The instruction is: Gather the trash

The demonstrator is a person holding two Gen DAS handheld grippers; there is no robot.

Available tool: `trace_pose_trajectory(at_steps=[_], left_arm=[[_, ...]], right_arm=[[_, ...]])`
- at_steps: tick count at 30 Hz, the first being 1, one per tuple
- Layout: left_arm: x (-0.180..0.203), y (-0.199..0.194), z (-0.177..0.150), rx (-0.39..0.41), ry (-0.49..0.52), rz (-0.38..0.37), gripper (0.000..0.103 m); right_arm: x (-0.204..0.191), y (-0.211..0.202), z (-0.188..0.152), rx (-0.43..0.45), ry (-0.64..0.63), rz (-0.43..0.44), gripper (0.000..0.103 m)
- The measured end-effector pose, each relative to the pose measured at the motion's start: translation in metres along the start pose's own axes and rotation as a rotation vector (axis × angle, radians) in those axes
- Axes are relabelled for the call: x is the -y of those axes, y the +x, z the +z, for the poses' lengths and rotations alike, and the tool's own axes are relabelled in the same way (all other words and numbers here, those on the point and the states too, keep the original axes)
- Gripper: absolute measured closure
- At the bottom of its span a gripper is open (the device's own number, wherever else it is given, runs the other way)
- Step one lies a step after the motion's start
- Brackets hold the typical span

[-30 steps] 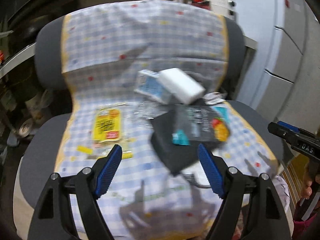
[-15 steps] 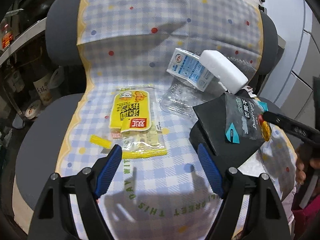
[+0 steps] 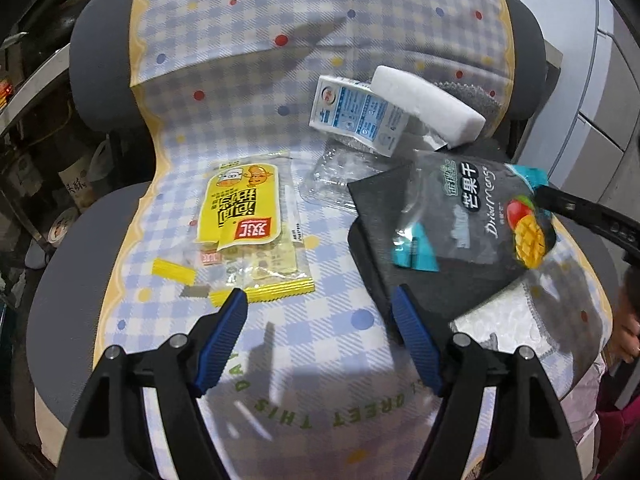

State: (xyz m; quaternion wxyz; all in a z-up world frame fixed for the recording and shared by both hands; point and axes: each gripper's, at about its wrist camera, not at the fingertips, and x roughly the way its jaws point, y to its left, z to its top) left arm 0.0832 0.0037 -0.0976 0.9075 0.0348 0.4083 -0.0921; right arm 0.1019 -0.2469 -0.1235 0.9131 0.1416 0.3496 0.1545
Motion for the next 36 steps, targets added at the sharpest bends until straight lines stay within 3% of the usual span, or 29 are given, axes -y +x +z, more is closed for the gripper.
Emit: trace_pose_trajectory(at_steps=[5, 8, 13, 19, 23, 27, 33, 36], left_arm=[[-0.003, -0.018, -0.002, 0.038, 0.0, -0.004, 0.03], [0.001, -0.023, -0.004, 0.049, 0.021, -0.011, 0.03], [0.018, -0.027, -0.005, 0.061, 0.075, -0.046, 0.029], [0.056, -0.018, -0.004, 0.086, 0.218, -0.098, 0.025], [0.08, -0.001, -0.003, 0.061, 0.323, -0.12, 0.022], [0.097, 0.016, -0.007, 0.03, 0.401, -0.106, 0.022], [0.109, 0.043, -0.013, 0.006, 0.474, -0.026, 0.022], [0.107, 0.047, -0.007, 0.007, 0.46, -0.033, 0.022]], right_arm=[[-0.004, -0.053, 0.0, 0.124, 0.002, 0.006, 0.101], [-0.003, -0.073, 0.001, 0.143, 0.009, -0.019, 0.101], [0.007, -0.086, -0.01, 0.127, 0.026, -0.198, 0.101], [0.042, -0.09, -0.028, 0.071, 0.095, -0.374, 0.101], [0.065, -0.091, -0.036, 0.026, 0.168, -0.379, 0.091], [0.07, -0.093, -0.039, 0.026, 0.189, -0.365, 0.065], [0.066, -0.09, -0.037, 0.031, 0.175, -0.344, 0.06], [0.066, -0.086, -0.037, 0.026, 0.174, -0.329, 0.059]])
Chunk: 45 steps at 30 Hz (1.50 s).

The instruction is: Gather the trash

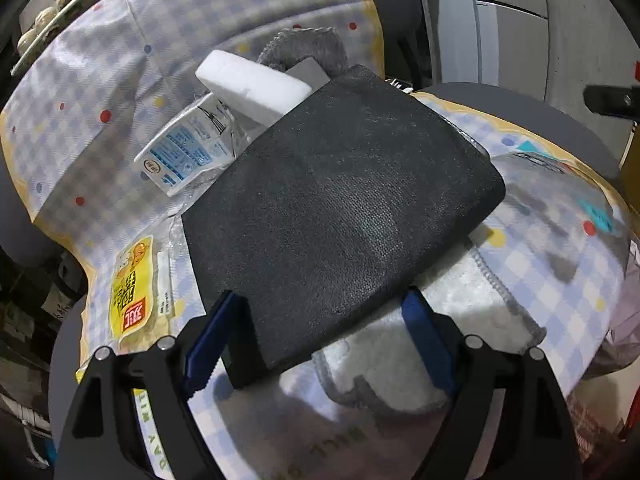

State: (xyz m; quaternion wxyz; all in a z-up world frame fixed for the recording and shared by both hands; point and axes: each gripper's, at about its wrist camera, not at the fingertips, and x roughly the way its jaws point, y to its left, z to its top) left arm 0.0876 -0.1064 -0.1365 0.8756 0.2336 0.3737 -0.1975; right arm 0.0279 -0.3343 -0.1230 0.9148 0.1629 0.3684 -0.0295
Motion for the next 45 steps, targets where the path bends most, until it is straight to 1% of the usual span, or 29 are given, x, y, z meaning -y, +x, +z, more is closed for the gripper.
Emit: trace_pose_trajectory(at_steps=[1, 2, 3, 4, 5, 7, 8, 9, 10, 11, 12, 14, 16, 17, 20, 24, 27, 30, 33, 36, 37, 38, 39, 41, 43, 45], left_arm=[[-0.002, 0.001, 0.003, -0.003, -0.01, -0.001, 0.026], [-0.005, 0.003, 0.005, -0.004, -0.024, 0.001, 0.032], [-0.007, 0.003, 0.006, -0.003, -0.03, 0.006, 0.035], [-0.008, 0.003, 0.007, 0.002, -0.035, 0.008, 0.044], [-0.011, 0.001, 0.008, 0.011, -0.045, 0.012, 0.048], [-0.016, -0.007, 0.012, 0.039, -0.082, 0.006, 0.062], [-0.022, -0.015, 0.013, 0.062, -0.115, 0.001, 0.068], [-0.026, -0.022, 0.014, 0.081, -0.145, -0.002, 0.071], [-0.035, -0.03, 0.017, 0.105, -0.182, -0.009, 0.077], [-0.04, -0.035, 0.017, 0.12, -0.209, -0.013, 0.079], [-0.047, -0.041, 0.018, 0.133, -0.238, -0.013, 0.084], [-0.062, -0.053, 0.018, 0.16, -0.298, -0.014, 0.093], [-0.074, -0.067, 0.018, 0.19, -0.353, -0.024, 0.099], [-0.08, -0.075, 0.015, 0.21, -0.386, -0.043, 0.1], [-0.09, -0.092, 0.011, 0.25, -0.443, -0.081, 0.1], [-0.086, -0.102, 0.007, 0.267, -0.453, -0.117, 0.1], [-0.08, -0.097, 0.005, 0.252, -0.451, -0.125, 0.1], [-0.08, -0.09, 0.003, 0.226, -0.462, -0.124, 0.1], [-0.081, -0.088, 0.001, 0.223, -0.459, -0.107, 0.1], [-0.079, -0.088, 0.0, 0.204, -0.421, -0.098, 0.098], [-0.078, -0.087, -0.001, 0.194, -0.414, -0.092, 0.094], [-0.077, -0.084, -0.002, 0.167, -0.404, -0.102, 0.092], [-0.076, -0.081, -0.004, 0.149, -0.4, -0.114, 0.091], [-0.072, -0.072, -0.009, 0.108, -0.384, -0.125, 0.091], [-0.069, -0.068, -0.013, 0.088, -0.373, -0.129, 0.091], [-0.069, -0.067, -0.015, 0.084, -0.369, -0.145, 0.091]], right_arm=[[-0.001, 0.001, 0.0, -0.001, -0.002, 0.002, 0.059], [-0.001, 0.001, -0.001, -0.001, -0.004, 0.003, 0.058], [-0.001, 0.001, -0.001, 0.001, -0.005, 0.005, 0.058], [-0.001, 0.0, -0.002, 0.003, -0.004, 0.007, 0.058], [-0.001, -0.001, -0.002, 0.007, -0.001, 0.008, 0.058], [0.001, -0.003, -0.002, 0.015, 0.003, 0.012, 0.056], [0.001, -0.005, -0.002, 0.02, 0.004, 0.015, 0.054], [0.001, -0.007, -0.002, 0.028, 0.003, 0.018, 0.052], [0.001, -0.009, -0.003, 0.035, 0.002, 0.021, 0.05], [0.0, -0.011, -0.003, 0.038, 0.0, 0.02, 0.046], [-0.001, -0.011, -0.003, 0.039, -0.004, 0.019, 0.042], [-0.004, -0.013, -0.004, 0.04, -0.018, 0.014, 0.038], [-0.008, -0.013, -0.007, 0.031, -0.038, 0.004, 0.034], [-0.008, -0.012, -0.008, 0.026, -0.041, 0.003, 0.033], [-0.007, -0.004, -0.015, -0.002, -0.045, -0.005, 0.032], [0.001, 0.015, -0.027, -0.049, -0.045, 0.0, 0.034], [0.011, 0.027, -0.032, -0.062, -0.026, 0.017, 0.039], [0.025, 0.036, -0.028, -0.065, 0.017, 0.046, 0.044], [0.036, 0.048, -0.023, -0.083, 0.037, 0.065, 0.044], [0.041, 0.06, -0.021, -0.117, 0.058, 0.123, 0.044], [0.042, 0.063, -0.021, -0.122, 0.067, 0.131, 0.045], [0.042, 0.063, -0.022, -0.117, 0.071, 0.132, 0.047], [0.042, 0.063, -0.022, -0.114, 0.07, 0.137, 0.055], [0.04, 0.062, -0.023, -0.122, 0.077, 0.174, 0.063], [0.035, 0.06, -0.024, -0.126, 0.072, 0.195, 0.069], [0.029, 0.055, -0.025, -0.116, 0.061, 0.21, 0.079]])
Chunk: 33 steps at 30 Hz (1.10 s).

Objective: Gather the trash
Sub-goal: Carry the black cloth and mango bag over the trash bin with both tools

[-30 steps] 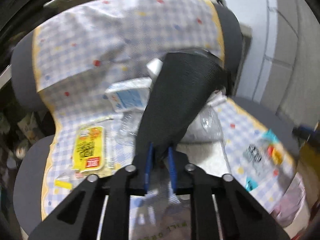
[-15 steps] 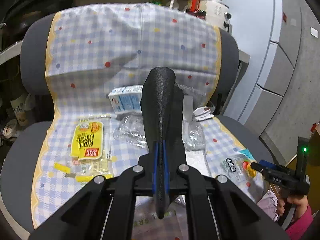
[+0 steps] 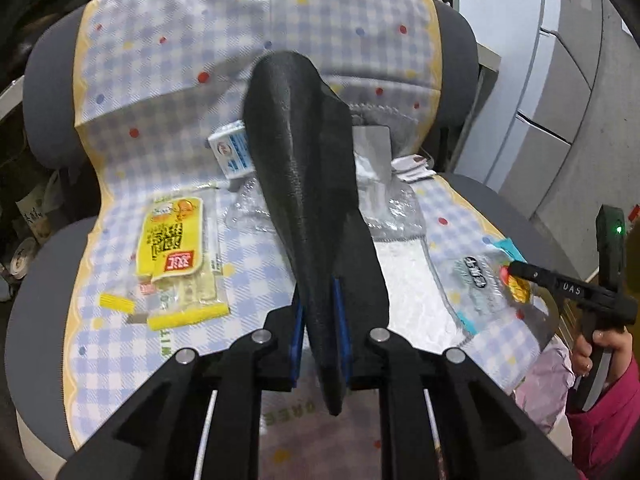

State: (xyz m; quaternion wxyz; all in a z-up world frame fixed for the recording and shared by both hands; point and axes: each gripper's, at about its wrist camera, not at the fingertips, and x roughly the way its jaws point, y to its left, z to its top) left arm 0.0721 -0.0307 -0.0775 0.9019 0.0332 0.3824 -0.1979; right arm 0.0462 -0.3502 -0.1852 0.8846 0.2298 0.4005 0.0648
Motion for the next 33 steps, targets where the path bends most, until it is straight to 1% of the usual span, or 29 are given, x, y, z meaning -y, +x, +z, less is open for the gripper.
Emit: trace_pose_trajectory(at_steps=[1, 2, 3, 6, 10, 13, 15, 20, 23, 25, 28, 33], left_arm=[[-0.001, -0.001, -0.001, 0.003, -0.002, -0.004, 0.095], [-0.001, -0.003, 0.0, 0.012, -0.009, -0.005, 0.099], [-0.002, -0.007, 0.0, 0.028, -0.017, -0.006, 0.099], [-0.003, -0.024, 0.005, 0.091, -0.025, 0.006, 0.1], [-0.001, -0.052, 0.015, 0.18, -0.034, 0.008, 0.1], [0.011, -0.068, 0.02, 0.222, -0.016, -0.025, 0.1], [0.022, -0.07, 0.02, 0.231, -0.001, -0.054, 0.1], [0.063, -0.062, 0.012, 0.225, 0.058, -0.145, 0.1], [0.091, -0.055, 0.005, 0.206, 0.099, -0.206, 0.1], [0.109, -0.049, 0.001, 0.185, 0.123, -0.25, 0.1], [0.14, -0.042, -0.008, 0.159, 0.177, -0.316, 0.1], [0.199, -0.034, -0.025, 0.1, 0.298, -0.426, 0.1]], right_arm=[[-0.003, -0.003, 0.001, 0.01, -0.002, 0.008, 0.082], [-0.007, -0.007, 0.001, 0.023, -0.005, 0.016, 0.093], [-0.011, -0.012, 0.003, 0.035, -0.012, 0.026, 0.096], [-0.026, -0.027, 0.008, 0.084, -0.043, 0.039, 0.099], [-0.047, -0.055, 0.016, 0.17, -0.088, 0.026, 0.101], [-0.06, -0.076, 0.02, 0.225, -0.114, -0.01, 0.101], [-0.066, -0.092, 0.019, 0.257, -0.128, -0.039, 0.101], [-0.064, -0.127, 0.011, 0.3, -0.135, -0.106, 0.101], [-0.058, -0.147, 0.002, 0.325, -0.132, -0.172, 0.101], [-0.049, -0.165, -0.006, 0.345, -0.116, -0.228, 0.101], [-0.034, -0.189, -0.022, 0.364, -0.073, -0.286, 0.101], [0.0, -0.228, -0.054, 0.381, 0.008, -0.427, 0.1]])
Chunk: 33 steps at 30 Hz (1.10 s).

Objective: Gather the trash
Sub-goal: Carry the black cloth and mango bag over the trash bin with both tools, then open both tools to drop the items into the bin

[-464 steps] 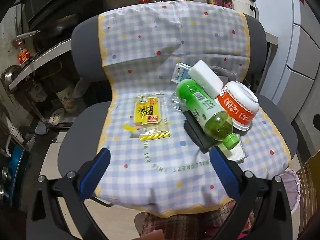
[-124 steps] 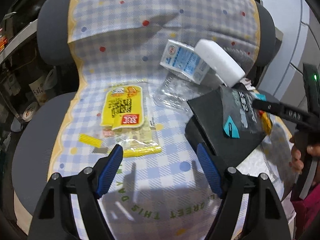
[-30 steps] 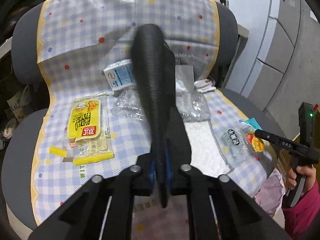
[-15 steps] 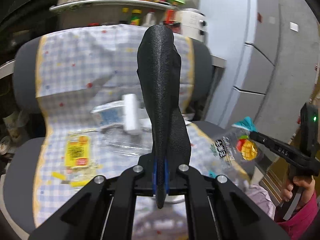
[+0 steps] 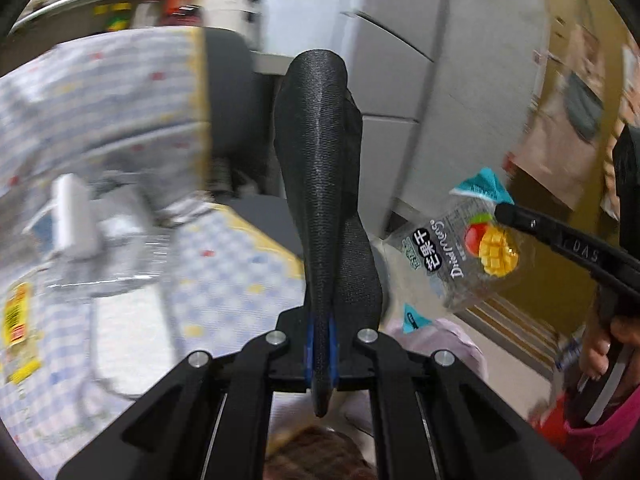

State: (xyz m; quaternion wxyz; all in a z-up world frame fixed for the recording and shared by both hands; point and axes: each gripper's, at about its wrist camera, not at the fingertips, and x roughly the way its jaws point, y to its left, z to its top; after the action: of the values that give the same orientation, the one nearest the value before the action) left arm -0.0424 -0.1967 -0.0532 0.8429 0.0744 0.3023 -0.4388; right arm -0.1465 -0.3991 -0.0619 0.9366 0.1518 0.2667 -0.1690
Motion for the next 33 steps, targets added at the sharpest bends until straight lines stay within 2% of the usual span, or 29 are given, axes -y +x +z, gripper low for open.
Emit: trace_pose_trajectory(at_steps=[10, 18, 21, 24, 25, 26, 27, 29, 33], left_arm=[[0.091, 0.055, -0.007, -0.137, 0.148, -0.187, 0.1], [0.136, 0.093, -0.017, -0.231, 0.21, -0.268, 0.099], [0.141, 0.109, -0.021, -0.267, 0.213, -0.274, 0.096], [0.142, 0.124, -0.025, -0.306, 0.212, -0.265, 0.087], [0.143, 0.129, -0.026, -0.318, 0.213, -0.261, 0.079], [0.141, 0.132, -0.027, -0.325, 0.212, -0.255, 0.073], [0.139, 0.133, -0.027, -0.326, 0.21, -0.248, 0.073], [0.132, 0.13, -0.025, -0.318, 0.21, -0.23, 0.071], [0.117, 0.12, -0.018, -0.287, 0.189, -0.191, 0.068]], right_arm=[[0.082, -0.042, -0.044, -0.019, 0.106, -0.212, 0.1], [0.122, -0.04, -0.069, -0.063, 0.168, -0.286, 0.099], [0.129, -0.026, -0.078, -0.095, 0.18, -0.298, 0.097], [0.136, -0.011, -0.089, -0.131, 0.186, -0.302, 0.095], [0.138, -0.003, -0.093, -0.155, 0.19, -0.303, 0.094], [0.14, 0.002, -0.095, -0.171, 0.192, -0.3, 0.084], [0.142, 0.008, -0.099, -0.191, 0.199, -0.293, 0.076], [0.143, 0.013, -0.102, -0.212, 0.203, -0.276, 0.071], [0.135, 0.014, -0.094, -0.196, 0.192, -0.253, 0.07]])
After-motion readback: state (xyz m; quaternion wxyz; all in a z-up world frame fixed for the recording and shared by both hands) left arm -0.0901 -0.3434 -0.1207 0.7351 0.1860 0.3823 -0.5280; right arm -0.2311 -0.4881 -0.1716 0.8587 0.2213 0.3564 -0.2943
